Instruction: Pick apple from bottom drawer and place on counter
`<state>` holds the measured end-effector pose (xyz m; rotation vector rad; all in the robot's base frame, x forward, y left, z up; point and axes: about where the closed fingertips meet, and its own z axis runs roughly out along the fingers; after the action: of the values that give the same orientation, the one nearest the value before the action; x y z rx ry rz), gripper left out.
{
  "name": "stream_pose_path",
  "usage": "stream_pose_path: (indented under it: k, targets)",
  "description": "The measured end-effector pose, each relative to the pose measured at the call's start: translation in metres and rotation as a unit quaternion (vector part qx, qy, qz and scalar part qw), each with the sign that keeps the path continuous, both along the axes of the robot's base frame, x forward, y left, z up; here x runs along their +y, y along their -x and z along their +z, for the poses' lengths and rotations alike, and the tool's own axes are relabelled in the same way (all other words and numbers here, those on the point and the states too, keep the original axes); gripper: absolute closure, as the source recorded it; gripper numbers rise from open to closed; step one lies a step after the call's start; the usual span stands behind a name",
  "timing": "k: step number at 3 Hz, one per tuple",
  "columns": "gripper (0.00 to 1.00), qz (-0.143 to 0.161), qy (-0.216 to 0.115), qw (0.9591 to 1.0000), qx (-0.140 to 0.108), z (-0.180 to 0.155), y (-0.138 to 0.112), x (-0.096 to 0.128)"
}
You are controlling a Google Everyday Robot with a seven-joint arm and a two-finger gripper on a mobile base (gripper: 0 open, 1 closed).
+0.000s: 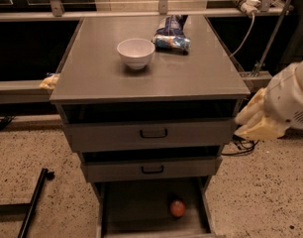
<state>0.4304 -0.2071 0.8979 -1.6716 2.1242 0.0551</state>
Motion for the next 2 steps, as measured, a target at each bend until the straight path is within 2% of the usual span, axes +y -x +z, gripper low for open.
stream_pose_path:
  k: [1, 2]
  targets:
    - [0.89, 0.017, -0.071, 0.9971, 0.019, -0.077, -0.012, 0.04]
    - [1.0, 0.006, -0.081, 0.9967, -0.009, -0.079, -0.03, 0.043]
